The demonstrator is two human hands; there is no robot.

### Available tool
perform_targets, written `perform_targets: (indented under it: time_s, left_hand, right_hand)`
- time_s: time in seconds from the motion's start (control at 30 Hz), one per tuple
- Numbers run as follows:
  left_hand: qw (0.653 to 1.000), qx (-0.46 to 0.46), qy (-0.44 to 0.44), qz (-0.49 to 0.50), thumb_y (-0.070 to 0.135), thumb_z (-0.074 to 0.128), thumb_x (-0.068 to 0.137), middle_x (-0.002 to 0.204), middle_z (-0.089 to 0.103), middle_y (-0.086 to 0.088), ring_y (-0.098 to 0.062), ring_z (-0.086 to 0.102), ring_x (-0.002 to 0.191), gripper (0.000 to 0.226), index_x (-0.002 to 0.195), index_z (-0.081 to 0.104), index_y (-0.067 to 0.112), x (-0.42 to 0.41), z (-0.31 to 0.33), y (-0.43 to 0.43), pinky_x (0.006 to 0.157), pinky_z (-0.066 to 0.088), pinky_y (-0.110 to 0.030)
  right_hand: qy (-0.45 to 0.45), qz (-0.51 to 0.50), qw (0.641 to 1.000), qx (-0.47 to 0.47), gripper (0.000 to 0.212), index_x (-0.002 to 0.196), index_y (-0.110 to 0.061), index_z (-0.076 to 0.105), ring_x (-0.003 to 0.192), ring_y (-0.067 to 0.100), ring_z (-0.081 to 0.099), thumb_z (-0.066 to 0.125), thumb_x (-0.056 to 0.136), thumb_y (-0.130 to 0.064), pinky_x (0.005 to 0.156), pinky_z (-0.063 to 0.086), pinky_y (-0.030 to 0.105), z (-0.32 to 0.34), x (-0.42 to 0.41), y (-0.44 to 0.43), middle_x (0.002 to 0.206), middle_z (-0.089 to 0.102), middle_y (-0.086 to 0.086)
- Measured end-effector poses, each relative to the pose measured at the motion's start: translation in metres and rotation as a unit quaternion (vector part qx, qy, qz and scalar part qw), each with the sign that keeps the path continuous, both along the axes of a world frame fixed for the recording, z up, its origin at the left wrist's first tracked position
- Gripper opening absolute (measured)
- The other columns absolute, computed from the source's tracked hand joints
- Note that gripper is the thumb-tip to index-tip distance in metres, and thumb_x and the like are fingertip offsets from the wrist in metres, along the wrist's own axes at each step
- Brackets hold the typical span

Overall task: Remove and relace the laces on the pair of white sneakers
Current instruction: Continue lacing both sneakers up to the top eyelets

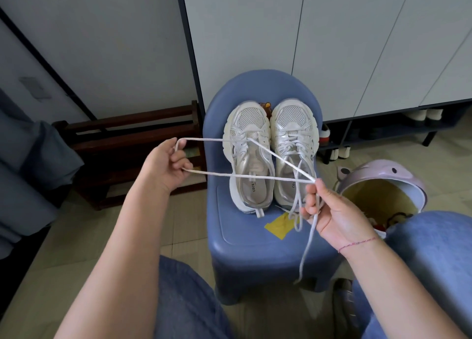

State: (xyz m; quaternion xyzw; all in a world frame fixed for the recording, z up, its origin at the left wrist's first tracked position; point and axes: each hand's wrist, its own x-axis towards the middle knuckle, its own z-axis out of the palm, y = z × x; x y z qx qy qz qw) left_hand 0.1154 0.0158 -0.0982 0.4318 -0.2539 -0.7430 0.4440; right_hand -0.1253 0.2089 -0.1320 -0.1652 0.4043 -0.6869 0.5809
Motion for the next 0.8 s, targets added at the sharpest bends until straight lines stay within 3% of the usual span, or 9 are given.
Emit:
perform_targets:
  time_s: [0.17, 0.3, 0.37, 0.43, 0.5, 0.57, 0.63, 0.73, 0.8]
  left_hand:
    - [0.989, 0.03, -0.11, 0.095, 0.035, 0.047, 0.1, 0.039, 0.027, 0.009, -0.007, 0.021, 0.032, 0.037, 0.067, 0.045, 0.02, 0.022, -0.008, -0.014, 0.044, 0.028, -0.021]
    - [0.956, -0.042, -0.289, 0.007, 0.03, 0.056, 0.097, 0.051, 0.036, 0.005, -0.009, 0.028, 0.038, 0.036, 0.065, 0.048, 0.018, 0.004, -0.009, -0.008, 0.046, 0.03, -0.023]
    - [0.918, -0.109, -0.375, -0.072, 0.029, 0.059, 0.097, 0.056, 0.044, 0.001, -0.01, 0.035, 0.044, 0.035, 0.066, 0.057, 0.013, -0.018, -0.003, 0.008, 0.045, 0.033, -0.02]
    - [0.843, -0.194, -0.479, -0.15, 0.032, 0.058, 0.098, 0.06, 0.052, 0.001, -0.012, 0.043, 0.052, 0.035, 0.072, 0.065, 0.01, -0.038, -0.003, 0.027, 0.047, 0.037, -0.021]
    - [0.772, -0.311, -0.534, -0.148, 0.034, 0.057, 0.098, 0.071, 0.057, 0.003, -0.014, 0.051, 0.067, 0.032, 0.082, 0.069, 0.008, -0.056, -0.012, 0.039, 0.058, 0.037, -0.026]
    - [0.775, -0.405, -0.478, -0.084, 0.029, 0.058, 0.098, 0.094, 0.059, 0.007, -0.008, 0.055, 0.09, 0.02, 0.098, 0.071, 0.015, -0.074, -0.013, 0.05, 0.074, 0.038, -0.016]
    - [0.832, -0.415, -0.357, -0.085, 0.029, 0.055, 0.1, 0.108, 0.062, 0.012, 0.003, 0.057, 0.101, 0.019, 0.111, 0.068, 0.02, -0.092, -0.009, 0.058, 0.087, 0.039, -0.01]
    - [0.919, -0.297, -0.137, -0.219, 0.036, 0.045, 0.102, 0.113, 0.072, 0.002, -0.006, 0.066, 0.108, 0.032, 0.115, 0.067, 0.017, -0.113, -0.008, 0.07, 0.095, 0.049, -0.018]
    - [0.927, -0.233, -0.067, -0.287, 0.044, 0.042, 0.096, 0.108, 0.074, -0.006, -0.018, 0.069, 0.106, 0.043, 0.114, 0.067, 0.014, -0.121, -0.01, 0.072, 0.095, 0.052, -0.024]
  right_hand:
    - [-0.028, -0.037, 0.999, -0.008, 0.033, 0.064, -0.013, 0.072, 0.044, 0.006, 0.048, 0.051, 0.085, -0.028, 0.055, 0.053, 0.022, 0.006, -0.022, -0.004, 0.053, 0.054, -0.002]
    - [-0.02, -0.026, 0.999, -0.022, 0.032, 0.067, -0.015, 0.075, 0.046, 0.005, 0.049, 0.051, 0.083, -0.028, 0.057, 0.054, 0.021, 0.021, -0.03, -0.013, 0.057, 0.055, -0.003]
    - [-0.003, 0.004, 0.999, -0.043, 0.028, 0.07, -0.015, 0.075, 0.052, 0.006, 0.054, 0.053, 0.081, -0.027, 0.061, 0.055, 0.023, 0.034, -0.031, -0.021, 0.062, 0.057, -0.002]
    - [0.053, 0.046, 0.995, -0.064, 0.019, 0.075, -0.016, 0.076, 0.063, 0.007, 0.059, 0.066, 0.074, -0.032, 0.066, 0.055, 0.023, 0.048, -0.031, -0.03, 0.071, 0.063, -0.002]
    - [0.134, 0.083, 0.985, -0.076, 0.033, 0.082, -0.016, 0.077, 0.066, 0.005, 0.057, 0.079, 0.06, -0.04, 0.062, 0.051, 0.019, 0.06, -0.032, -0.041, 0.077, 0.063, -0.004]
    - [0.192, 0.089, 0.975, -0.071, 0.037, 0.087, -0.014, 0.075, 0.063, 0.005, 0.047, 0.077, 0.062, -0.041, 0.053, 0.04, 0.015, 0.073, -0.03, -0.052, 0.073, 0.057, -0.006]
    - [0.212, 0.08, 0.972, -0.067, 0.029, 0.091, -0.008, 0.07, 0.06, 0.007, 0.036, 0.066, 0.074, -0.032, 0.048, 0.028, 0.016, 0.084, -0.028, -0.063, 0.069, 0.053, -0.007]
    - [0.181, 0.077, 0.978, -0.066, 0.024, 0.094, -0.005, 0.068, 0.055, 0.007, 0.034, 0.058, 0.08, -0.023, 0.044, 0.027, 0.016, 0.091, -0.029, -0.077, 0.068, 0.051, -0.003]
    - [0.166, 0.085, 0.98, -0.063, 0.022, 0.095, -0.005, 0.068, 0.052, 0.006, 0.038, 0.057, 0.083, -0.021, 0.043, 0.032, 0.014, 0.092, -0.031, -0.085, 0.068, 0.055, -0.002]
